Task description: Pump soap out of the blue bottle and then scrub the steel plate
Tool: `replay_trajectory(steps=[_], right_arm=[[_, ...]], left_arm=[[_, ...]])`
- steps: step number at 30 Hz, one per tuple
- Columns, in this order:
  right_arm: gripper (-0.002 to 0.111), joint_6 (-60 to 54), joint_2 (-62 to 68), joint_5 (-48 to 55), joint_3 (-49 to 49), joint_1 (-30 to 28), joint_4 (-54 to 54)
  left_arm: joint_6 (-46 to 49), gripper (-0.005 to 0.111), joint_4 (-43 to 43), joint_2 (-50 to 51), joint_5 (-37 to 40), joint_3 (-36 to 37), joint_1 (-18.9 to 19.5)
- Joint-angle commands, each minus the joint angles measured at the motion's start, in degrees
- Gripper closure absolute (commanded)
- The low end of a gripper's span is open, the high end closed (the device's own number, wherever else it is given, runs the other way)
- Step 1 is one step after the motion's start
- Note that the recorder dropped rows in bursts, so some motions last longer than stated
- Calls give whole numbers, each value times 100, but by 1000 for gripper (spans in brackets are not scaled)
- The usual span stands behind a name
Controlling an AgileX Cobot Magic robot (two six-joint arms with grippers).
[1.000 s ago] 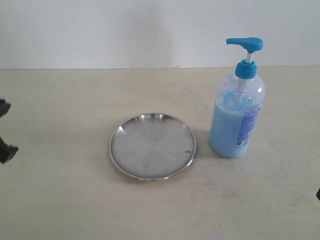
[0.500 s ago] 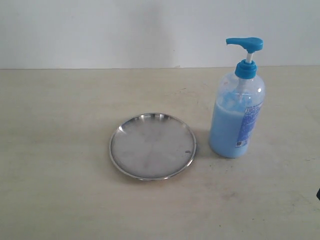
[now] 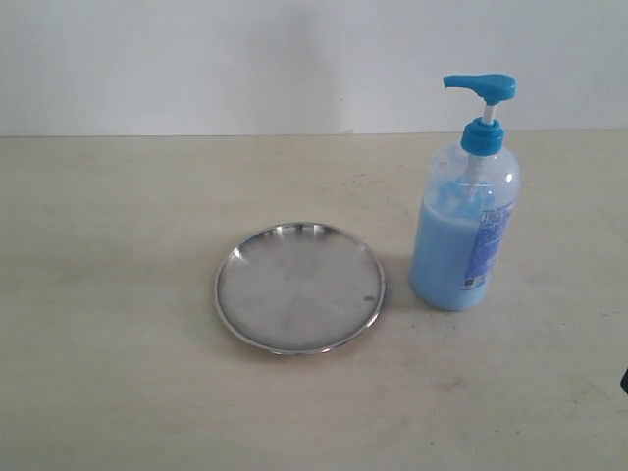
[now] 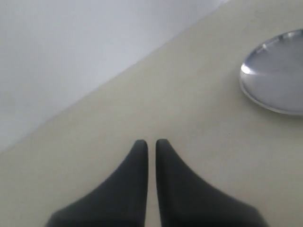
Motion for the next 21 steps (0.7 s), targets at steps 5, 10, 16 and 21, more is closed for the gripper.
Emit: replay_trajectory(steps=[5,10,16,21], right_arm=[[107,-34,-32,23,-6,-2,-31],[107,-34,-32,12,-6,-2,-31],[107,-34,-32,12,-6,-2,-31],[107,-34,-32,12,-6,-2,-31]], left_arm=[[-85,103,-124,-31,-275,427,-26],[-85,103,-320,-298,-290,1002,14],[-85,103,-365,-939,594,1123,872],[-85,103,-365,-1656,721,1123,1280]])
